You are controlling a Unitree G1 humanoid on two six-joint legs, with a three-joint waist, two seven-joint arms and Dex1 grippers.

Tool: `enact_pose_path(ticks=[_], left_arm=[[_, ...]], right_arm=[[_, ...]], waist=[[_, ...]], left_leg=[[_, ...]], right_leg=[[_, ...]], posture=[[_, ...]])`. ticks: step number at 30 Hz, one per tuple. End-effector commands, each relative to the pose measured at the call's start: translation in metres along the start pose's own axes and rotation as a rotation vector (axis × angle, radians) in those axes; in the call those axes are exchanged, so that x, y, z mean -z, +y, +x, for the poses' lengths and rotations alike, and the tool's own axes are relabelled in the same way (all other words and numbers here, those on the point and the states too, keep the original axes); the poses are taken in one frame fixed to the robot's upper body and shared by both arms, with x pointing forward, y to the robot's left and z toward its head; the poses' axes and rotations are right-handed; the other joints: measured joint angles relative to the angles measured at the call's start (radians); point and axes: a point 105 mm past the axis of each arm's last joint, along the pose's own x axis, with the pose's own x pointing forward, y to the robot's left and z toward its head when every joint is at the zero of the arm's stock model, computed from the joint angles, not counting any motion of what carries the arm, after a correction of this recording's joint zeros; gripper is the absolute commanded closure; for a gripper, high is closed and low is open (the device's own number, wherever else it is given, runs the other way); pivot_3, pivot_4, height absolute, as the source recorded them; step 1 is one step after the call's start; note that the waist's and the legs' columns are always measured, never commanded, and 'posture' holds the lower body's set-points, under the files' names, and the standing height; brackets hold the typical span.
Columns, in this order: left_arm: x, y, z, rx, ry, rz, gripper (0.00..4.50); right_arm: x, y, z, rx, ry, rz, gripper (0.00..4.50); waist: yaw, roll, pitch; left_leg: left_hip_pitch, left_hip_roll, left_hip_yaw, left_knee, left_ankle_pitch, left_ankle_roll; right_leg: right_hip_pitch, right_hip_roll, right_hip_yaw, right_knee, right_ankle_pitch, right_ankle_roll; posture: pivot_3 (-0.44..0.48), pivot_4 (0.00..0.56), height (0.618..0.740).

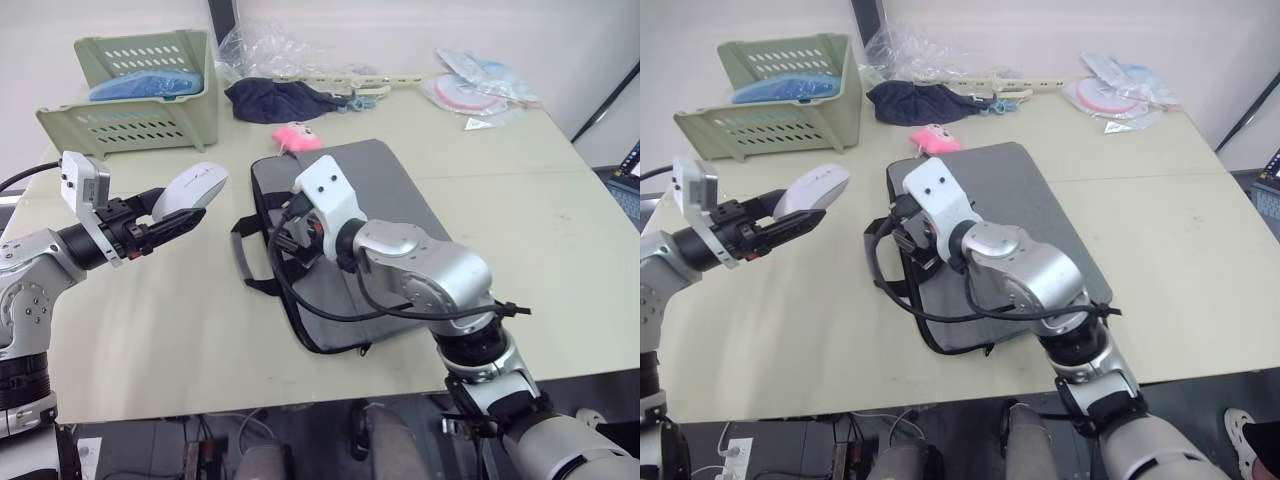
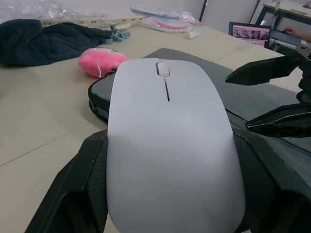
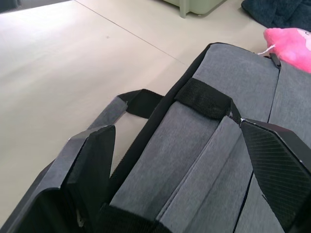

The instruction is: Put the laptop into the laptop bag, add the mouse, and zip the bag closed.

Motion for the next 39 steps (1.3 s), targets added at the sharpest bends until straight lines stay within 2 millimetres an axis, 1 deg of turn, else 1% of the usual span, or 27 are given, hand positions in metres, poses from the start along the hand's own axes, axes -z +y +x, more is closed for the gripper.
enact_pose_path(ticks=[1, 4, 9, 12, 16, 19, 21, 23, 36, 39], left_arm=[[-0.011, 0.001, -0.001, -0.007, -0.036, 0.032, 1.64], [-0.01, 0.001, 0.0, -0.009, -0.037, 0.029, 1.64], [-0.007, 0.003, -0.001, -0.018, -0.034, 0.022, 1.64], [-0.004, 0.003, -0.002, -0.022, -0.03, 0.02, 1.64], [-0.004, 0.002, -0.001, -0.024, -0.036, 0.017, 1.64], [-0.004, 0.003, -0.002, -0.028, -0.037, 0.015, 1.64], [-0.004, 0.003, -0.002, -0.033, -0.037, 0.013, 1.64], [-0.003, 0.003, -0.002, -0.035, -0.039, 0.012, 1.64], [-0.002, 0.0, 0.003, -0.031, -0.05, 0.005, 1.64], [-0.002, 0.0, 0.004, -0.03, -0.054, 0.004, 1.64]], right_arm=[[-0.013, 0.008, 0.009, -0.009, -0.051, -0.052, 0.0], [-0.013, 0.013, 0.016, -0.02, -0.051, -0.073, 0.0], [-0.022, 0.033, 0.025, -0.081, -0.072, -0.128, 0.0], [-0.025, 0.041, 0.029, -0.11, -0.078, -0.14, 0.0], [-0.017, 0.051, 0.038, -0.148, -0.048, -0.163, 0.0], [-0.007, 0.049, 0.042, -0.14, -0.02, -0.184, 0.0], [0.002, 0.045, 0.044, -0.127, 0.016, -0.184, 0.0], [0.008, 0.041, 0.046, -0.107, 0.038, -0.17, 0.0], [0.017, 0.026, 0.046, -0.043, 0.086, -0.177, 0.0], [0.018, 0.024, 0.045, -0.034, 0.093, -0.18, 0.82]], waist=[[-0.01, 0.0, 0.0], [-0.016, 0.0, 0.0], [-0.018, 0.0, 0.0], [-0.019, 0.0, 0.0], [-0.016, 0.0, 0.0], [-0.017, 0.0, 0.0], [-0.016, 0.0, 0.0], [-0.016, 0.0, 0.0], [-0.015, 0.0, 0.0], [-0.015, 0.0, 0.0]], left_leg=[[0.0, 0.0, 0.0, 0.0, 0.0, 0.0], [0.0, 0.0, -0.001, 0.0, 0.0, 0.0], [0.0, 0.0, -0.002, -0.001, 0.0, 0.0], [0.0, 0.0, -0.002, 0.0, 0.0, 0.0], [0.0, 0.0, -0.003, 0.0, 0.0, 0.0], [0.0, 0.0, -0.003, 0.0, 0.0, 0.0], [-0.001, 0.0, -0.003, 0.0, 0.0, 0.0], [-0.001, 0.0, -0.004, 0.0, 0.0, 0.0], [-0.001, 0.0, -0.004, 0.0, 0.0, 0.0], [-0.001, 0.0, -0.004, 0.0, 0.0, 0.0]], right_leg=[[0.0, 0.0, 0.0, 0.0, 0.0, 0.0], [0.0, 0.0, -0.001, 0.0, 0.0, 0.0], [0.0, 0.0, -0.001, 0.0, 0.0, 0.0], [0.0, 0.0, -0.001, 0.0, 0.0, -0.001], [0.0, 0.0, -0.001, 0.001, 0.0, -0.001], [0.0, 0.0, -0.001, 0.001, 0.0, 0.0], [0.0, 0.0, -0.001, 0.001, 0.0, -0.001], [0.0, 0.0, -0.001, 0.001, 0.0, -0.001], [0.0, 0.0, -0.001, 0.0, 0.0, 0.0], [0.0, 0.0, -0.001, 0.0, 0.0, 0.0]], posture=[[0.0, 0.15, 0.74], [0.0, 0.15, 0.74], [0.0, 0.15, 0.74], [0.0, 0.15, 0.74], [0.0, 0.15, 0.74], [0.0, 0.15, 0.74], [0.0, 0.15, 0.74], [0.0, 0.15, 0.74], [0.0, 0.15, 0.74], [0.0, 0.15, 0.74]])
